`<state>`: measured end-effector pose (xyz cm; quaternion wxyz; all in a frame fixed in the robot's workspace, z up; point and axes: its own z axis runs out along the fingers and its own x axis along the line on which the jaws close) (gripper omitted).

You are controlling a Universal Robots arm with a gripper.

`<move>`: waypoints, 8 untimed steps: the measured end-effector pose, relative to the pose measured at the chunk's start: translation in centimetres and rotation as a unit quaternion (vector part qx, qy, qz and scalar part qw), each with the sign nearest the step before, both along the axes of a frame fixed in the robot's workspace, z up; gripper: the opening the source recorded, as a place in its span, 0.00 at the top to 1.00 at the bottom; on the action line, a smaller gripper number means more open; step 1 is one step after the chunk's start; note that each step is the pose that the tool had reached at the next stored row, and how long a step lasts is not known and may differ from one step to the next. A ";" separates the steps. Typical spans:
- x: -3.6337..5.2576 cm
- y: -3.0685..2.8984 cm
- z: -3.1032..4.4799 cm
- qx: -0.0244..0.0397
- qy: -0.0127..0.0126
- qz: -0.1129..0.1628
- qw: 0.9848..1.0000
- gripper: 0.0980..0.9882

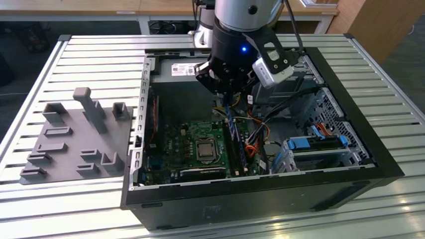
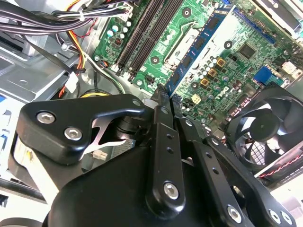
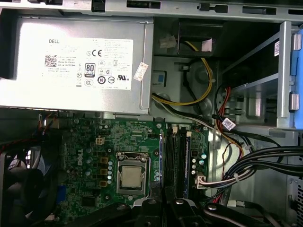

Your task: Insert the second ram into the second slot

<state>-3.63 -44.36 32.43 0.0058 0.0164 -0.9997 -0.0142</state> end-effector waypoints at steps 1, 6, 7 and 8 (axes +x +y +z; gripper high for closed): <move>0.00 0.00 0.00 0.000 0.000 0.000 1.000 0.96; 0.00 0.00 -0.01 0.000 0.000 0.000 1.000 0.96; 0.00 0.00 -0.02 0.000 0.000 0.000 1.000 0.96; 0.00 0.00 -0.04 0.000 0.000 0.000 1.000 0.96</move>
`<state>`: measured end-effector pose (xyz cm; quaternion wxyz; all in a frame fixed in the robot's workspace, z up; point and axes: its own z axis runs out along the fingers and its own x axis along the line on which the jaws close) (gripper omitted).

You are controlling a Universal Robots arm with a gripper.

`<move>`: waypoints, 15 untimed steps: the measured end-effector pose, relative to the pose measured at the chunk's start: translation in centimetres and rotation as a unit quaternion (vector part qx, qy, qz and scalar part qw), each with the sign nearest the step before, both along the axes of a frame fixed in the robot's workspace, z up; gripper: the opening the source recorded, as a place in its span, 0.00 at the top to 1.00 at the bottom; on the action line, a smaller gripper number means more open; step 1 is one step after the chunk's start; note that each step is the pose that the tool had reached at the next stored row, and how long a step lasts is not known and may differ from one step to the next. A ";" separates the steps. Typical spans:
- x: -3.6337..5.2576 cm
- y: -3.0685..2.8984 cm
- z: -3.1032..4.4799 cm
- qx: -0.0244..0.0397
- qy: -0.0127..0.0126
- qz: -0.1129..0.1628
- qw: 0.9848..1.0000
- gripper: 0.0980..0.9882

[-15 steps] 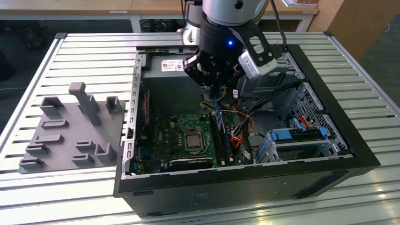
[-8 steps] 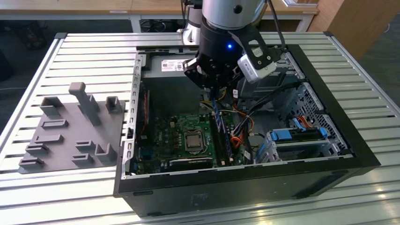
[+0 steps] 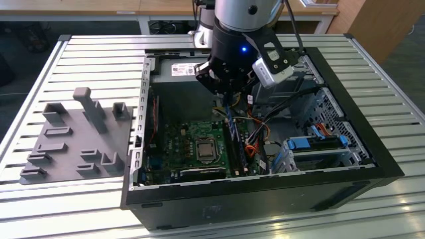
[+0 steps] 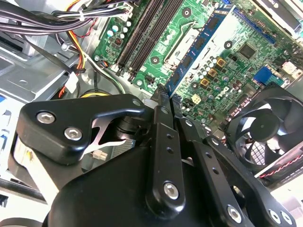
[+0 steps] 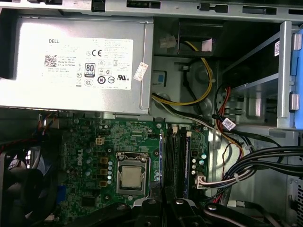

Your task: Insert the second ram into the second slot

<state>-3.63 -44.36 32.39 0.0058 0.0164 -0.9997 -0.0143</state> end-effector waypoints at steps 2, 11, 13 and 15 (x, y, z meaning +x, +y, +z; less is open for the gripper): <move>0.00 0.00 -0.12 0.000 0.000 0.000 1.000 0.96; 0.00 0.00 -0.43 0.000 0.000 0.000 1.000 0.96; 0.00 0.00 -0.52 0.000 0.000 0.000 1.000 0.96; 0.00 0.00 -0.63 0.000 0.000 0.000 1.000 0.96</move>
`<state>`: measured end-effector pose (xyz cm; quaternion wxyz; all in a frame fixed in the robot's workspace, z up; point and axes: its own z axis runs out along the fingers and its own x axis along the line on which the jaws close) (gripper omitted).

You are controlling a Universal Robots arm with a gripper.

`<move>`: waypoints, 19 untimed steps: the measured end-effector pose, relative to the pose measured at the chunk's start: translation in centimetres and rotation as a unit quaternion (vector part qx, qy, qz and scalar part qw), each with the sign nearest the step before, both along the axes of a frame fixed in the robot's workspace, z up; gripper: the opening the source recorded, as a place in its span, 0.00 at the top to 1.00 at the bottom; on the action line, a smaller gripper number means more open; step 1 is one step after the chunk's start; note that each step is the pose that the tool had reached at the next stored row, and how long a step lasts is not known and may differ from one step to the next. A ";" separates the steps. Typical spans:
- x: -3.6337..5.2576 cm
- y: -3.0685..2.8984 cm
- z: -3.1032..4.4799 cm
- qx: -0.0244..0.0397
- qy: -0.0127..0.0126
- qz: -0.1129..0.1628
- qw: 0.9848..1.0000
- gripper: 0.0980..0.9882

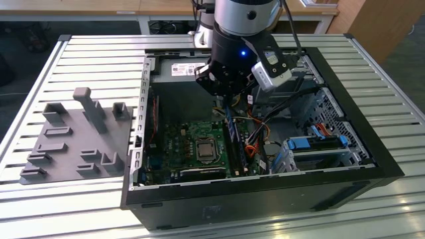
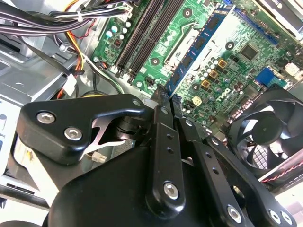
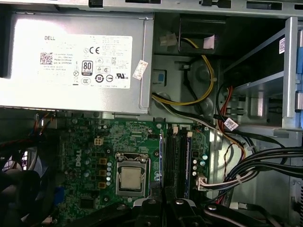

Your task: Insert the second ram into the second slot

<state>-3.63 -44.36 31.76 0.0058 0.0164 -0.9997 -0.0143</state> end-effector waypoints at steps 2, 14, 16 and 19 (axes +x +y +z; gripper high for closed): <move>0.00 0.00 -0.11 0.000 0.000 0.000 1.000 0.96; 0.00 0.00 -0.64 0.000 0.000 0.000 1.000 0.96; 0.00 0.00 -0.73 0.000 0.000 0.000 1.000 0.96; 0.00 0.00 -0.84 0.000 0.000 0.000 1.000 0.96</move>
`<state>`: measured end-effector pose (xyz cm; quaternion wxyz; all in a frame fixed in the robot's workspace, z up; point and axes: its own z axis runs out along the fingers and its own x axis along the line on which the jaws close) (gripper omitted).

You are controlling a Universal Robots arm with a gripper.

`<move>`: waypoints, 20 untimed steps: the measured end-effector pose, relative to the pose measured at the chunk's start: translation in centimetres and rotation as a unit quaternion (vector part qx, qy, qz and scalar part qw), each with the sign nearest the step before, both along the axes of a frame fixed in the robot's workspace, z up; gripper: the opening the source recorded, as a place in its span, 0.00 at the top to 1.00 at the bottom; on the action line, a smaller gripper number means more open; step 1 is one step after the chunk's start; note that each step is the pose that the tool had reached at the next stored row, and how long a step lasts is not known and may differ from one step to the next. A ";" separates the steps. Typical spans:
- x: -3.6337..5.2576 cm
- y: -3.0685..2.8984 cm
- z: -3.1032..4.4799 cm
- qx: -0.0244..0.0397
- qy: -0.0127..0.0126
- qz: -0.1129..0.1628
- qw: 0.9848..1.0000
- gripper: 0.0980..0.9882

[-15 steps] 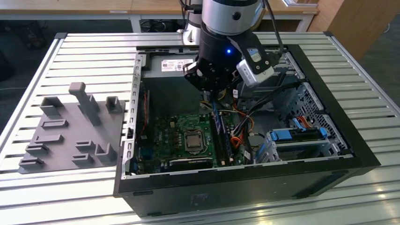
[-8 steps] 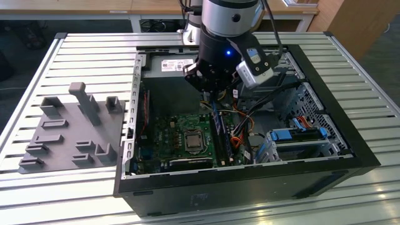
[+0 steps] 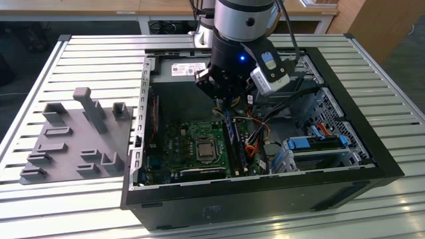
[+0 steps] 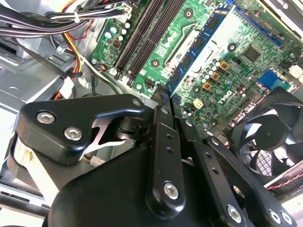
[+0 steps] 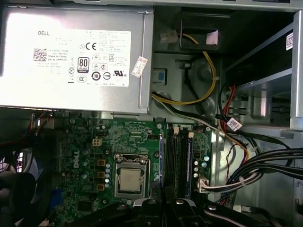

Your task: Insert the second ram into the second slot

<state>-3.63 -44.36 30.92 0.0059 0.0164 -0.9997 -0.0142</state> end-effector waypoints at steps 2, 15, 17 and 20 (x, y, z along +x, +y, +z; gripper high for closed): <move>0.00 0.00 -0.04 0.000 0.000 0.000 1.000 0.96; 0.00 0.00 -0.25 0.000 0.000 0.000 1.000 0.96; 0.00 -0.01 -2.04 0.000 0.000 0.000 1.000 0.96; 0.00 -0.01 -3.25 0.000 0.000 0.000 1.000 0.96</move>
